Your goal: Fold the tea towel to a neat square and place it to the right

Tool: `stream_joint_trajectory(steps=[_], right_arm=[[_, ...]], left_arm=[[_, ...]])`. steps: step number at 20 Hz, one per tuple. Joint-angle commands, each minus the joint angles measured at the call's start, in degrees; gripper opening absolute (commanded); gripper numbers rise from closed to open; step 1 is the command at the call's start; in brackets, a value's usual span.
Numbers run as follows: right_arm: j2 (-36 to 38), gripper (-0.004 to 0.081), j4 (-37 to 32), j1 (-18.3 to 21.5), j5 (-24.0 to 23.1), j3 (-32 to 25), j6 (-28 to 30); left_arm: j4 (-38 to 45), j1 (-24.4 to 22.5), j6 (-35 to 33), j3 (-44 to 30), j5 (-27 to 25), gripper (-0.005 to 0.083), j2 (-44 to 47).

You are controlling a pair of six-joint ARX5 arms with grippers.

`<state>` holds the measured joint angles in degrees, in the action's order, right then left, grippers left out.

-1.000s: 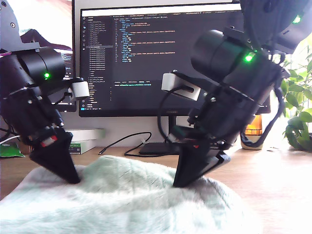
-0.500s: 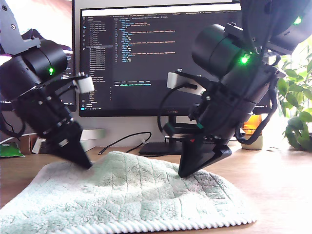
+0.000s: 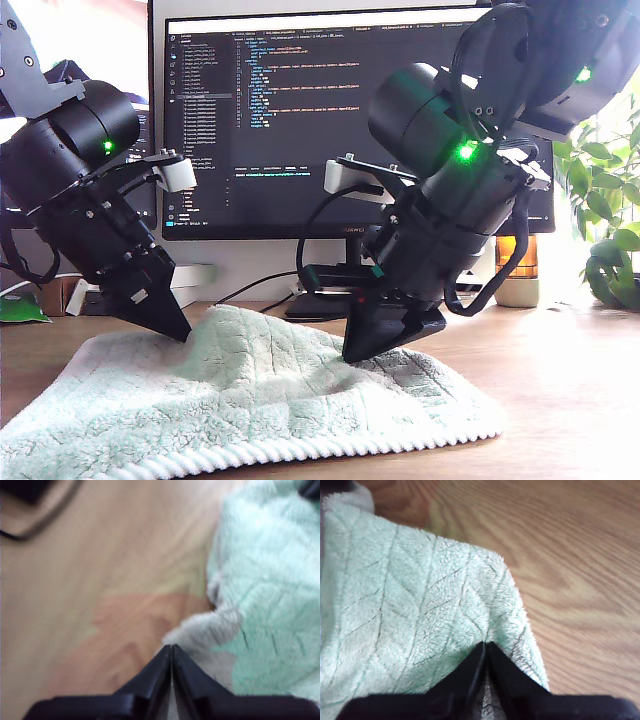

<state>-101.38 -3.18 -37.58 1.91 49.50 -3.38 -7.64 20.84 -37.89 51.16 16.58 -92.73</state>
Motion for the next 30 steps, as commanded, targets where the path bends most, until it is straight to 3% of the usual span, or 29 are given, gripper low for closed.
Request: stream_joint_trajectory(steps=[1,5,13,17,21,24,26,30], right_arm=[[-0.35,-0.0012,5.25,0.26,-0.42,0.55,0.76],[4.44,-0.0012,7.56,0.22,1.51,2.12,5.64],[13.94,-0.0012,19.08,0.24,2.08,2.36,17.18],[18.43,-0.0012,22.80,0.24,2.21,2.08,18.93],[23.69,-0.0013,25.00,0.24,3.65,0.85,25.33],[27.28,-0.0013,26.93,0.20,5.95,-1.70,30.80],[29.64,-0.0013,27.82,0.09,6.58,-4.07,38.25],[31.93,-0.0013,28.48,0.04,6.82,-7.82,52.35]], left_arm=[[-1.60,-0.31,0.15,-1.11,-0.09,-0.0019,3.82],[-6.67,-0.28,0.44,-1.11,-0.13,-0.0019,7.19],[-17.90,0.11,3.26,-1.33,2.38,-0.0019,18.99],[-18.73,1.44,5.49,-2.82,3.17,-0.0019,25.70],[-17.64,2.93,7.58,-8.61,3.43,-0.0019,32.17],[-17.40,4.02,8.50,-13.88,1.07,-0.0019,38.49],[-17.86,5.86,10.73,-17.14,-0.39,-0.0019,43.08],[-25.66,13.70,7.13,-21.79,-2.05,-0.0019,47.71]])
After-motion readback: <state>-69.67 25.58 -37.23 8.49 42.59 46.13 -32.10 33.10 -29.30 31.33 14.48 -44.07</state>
